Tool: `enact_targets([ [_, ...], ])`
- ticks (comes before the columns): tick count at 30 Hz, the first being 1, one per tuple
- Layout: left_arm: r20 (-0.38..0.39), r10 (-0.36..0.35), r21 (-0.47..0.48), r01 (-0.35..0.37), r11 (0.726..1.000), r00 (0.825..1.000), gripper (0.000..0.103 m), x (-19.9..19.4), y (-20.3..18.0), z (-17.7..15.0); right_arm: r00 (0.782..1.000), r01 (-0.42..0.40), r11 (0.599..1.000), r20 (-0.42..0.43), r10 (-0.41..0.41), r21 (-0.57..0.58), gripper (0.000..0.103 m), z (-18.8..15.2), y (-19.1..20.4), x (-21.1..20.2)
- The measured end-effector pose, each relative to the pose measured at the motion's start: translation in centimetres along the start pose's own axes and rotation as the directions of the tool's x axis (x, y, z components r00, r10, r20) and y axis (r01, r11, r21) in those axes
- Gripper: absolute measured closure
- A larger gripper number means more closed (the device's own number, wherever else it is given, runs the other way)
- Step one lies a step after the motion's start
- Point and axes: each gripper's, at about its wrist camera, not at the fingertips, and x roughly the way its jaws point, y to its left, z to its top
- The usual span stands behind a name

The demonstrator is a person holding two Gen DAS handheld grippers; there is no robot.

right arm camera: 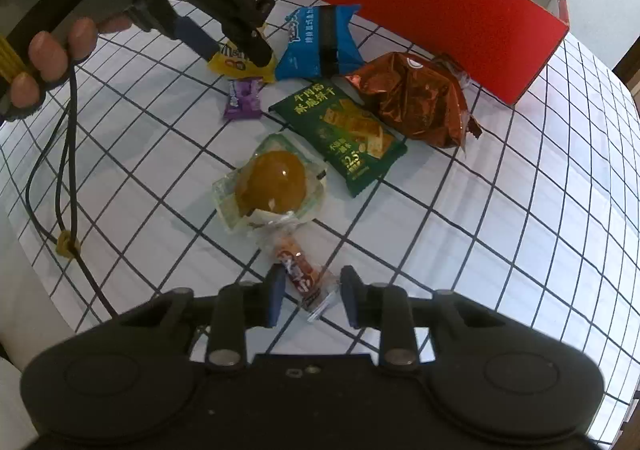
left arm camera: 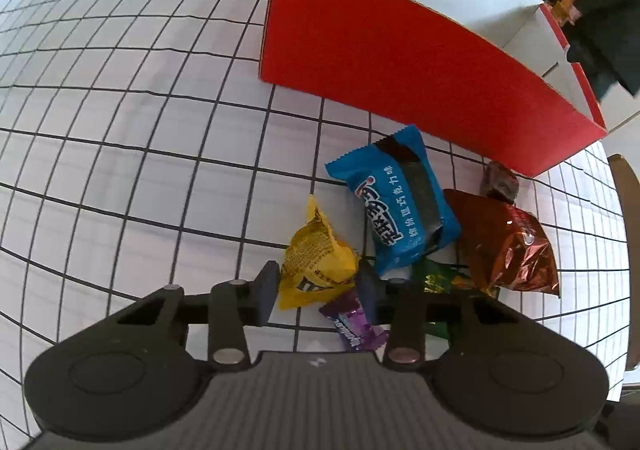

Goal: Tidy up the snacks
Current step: 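Move both tools back over the remaining snacks and close on next items, then carry yellow M&M bag with left tool while right carries small wrapped candy into box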

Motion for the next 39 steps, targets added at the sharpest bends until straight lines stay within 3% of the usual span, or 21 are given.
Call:
enact_targets([
  [2, 0.008, 0.005, 0.002, -0.005, 1.000, 1.000, 0.068, -0.1, 0.0, -0.1, 1.000, -0.008, 1.000, 0.005, 0.008, 0.019, 0.086, -0.1, -0.1, -0.2],
  [16, 0.028, 0.010, 0.006, -0.010, 1.000, 1.000, 0.069, -2.2, 0.9, -1.2, 0.998, -0.058, 0.985, 0.019, 0.056, 0.164, 0.088, -1.0, -0.7, -2.0],
  [39, 0.100, -0.031, 0.054, 0.026, 0.998, 0.995, 0.069, -8.8, 2.2, -1.7, 0.992, -0.096, 0.982, 0.099, 0.081, 0.162, 0.088, 2.3, 0.6, -6.5],
])
